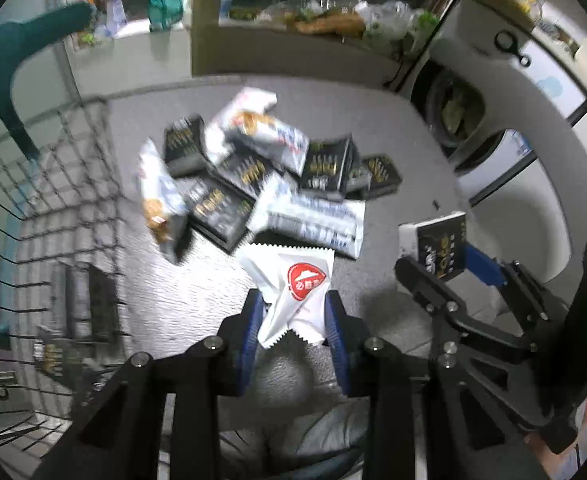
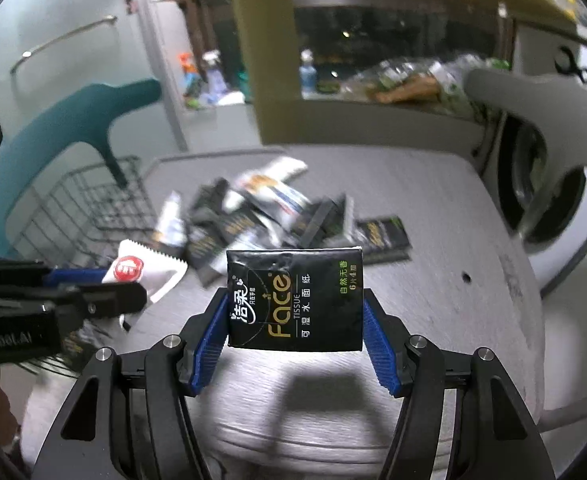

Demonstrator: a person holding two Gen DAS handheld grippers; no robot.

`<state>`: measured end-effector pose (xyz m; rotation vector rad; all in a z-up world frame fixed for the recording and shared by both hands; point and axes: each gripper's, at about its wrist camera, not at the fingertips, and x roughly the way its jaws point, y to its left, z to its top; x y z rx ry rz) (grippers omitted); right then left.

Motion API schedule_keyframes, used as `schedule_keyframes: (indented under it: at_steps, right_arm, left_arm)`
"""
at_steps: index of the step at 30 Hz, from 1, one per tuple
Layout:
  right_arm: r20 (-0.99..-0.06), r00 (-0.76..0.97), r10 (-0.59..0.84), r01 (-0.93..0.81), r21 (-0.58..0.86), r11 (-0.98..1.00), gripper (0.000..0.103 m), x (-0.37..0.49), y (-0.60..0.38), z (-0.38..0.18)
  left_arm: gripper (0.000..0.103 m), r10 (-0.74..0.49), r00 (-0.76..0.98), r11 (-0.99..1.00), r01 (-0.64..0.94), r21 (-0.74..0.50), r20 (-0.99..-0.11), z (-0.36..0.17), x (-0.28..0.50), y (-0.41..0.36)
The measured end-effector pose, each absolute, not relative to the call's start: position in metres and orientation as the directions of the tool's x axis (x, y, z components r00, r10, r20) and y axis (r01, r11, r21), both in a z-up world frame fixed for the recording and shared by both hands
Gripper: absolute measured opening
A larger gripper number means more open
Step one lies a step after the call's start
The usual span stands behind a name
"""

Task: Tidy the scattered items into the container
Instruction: 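Carry both items over the wire basket and open both tools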

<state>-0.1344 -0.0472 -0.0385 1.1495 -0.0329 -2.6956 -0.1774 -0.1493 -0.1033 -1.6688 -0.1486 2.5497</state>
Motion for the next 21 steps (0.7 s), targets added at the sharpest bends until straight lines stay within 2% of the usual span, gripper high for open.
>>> schedule_keyframes:
  at_steps: [5,10,14,21]
  right_arm:
    - [-0.668,-0.671,-0.322,0.329,0.122,-0.936,0.063,-0.122,-0.110,-0.010]
    - [-0.652,-0.632,-0.418,0.453,0.126,-0.882,0.063,-0.112,-0.172,-0.002]
    - [-0.668,-0.575,-0.473,0.520,0.148,-0.841,0.063,-0.106,-0.208,-0.009]
    - [-0.718,-0.531,-0.450,0.517,0.146,-0.843,0.064,-0.105,-0.228,-0.031]
  left_arm:
    - [0.034,0.088,-0.492,-0.993,0.023,-0.114,-0.866,-0.048,-0.149,-0.191]
    - [0.034,0.022,-0.521,-0.992,0.095,-0.084,-0.853,-0.021,-0.135,-0.241]
    - [0.034,-0.052,-0.501,-0.983,0.178,-0.044,-0.864,-0.028,-0.126,-0.286]
    - [0.035,-0.074,-0.445,-0.970,0.240,-0.039,-0.893,-0.049,-0.111,-0.323]
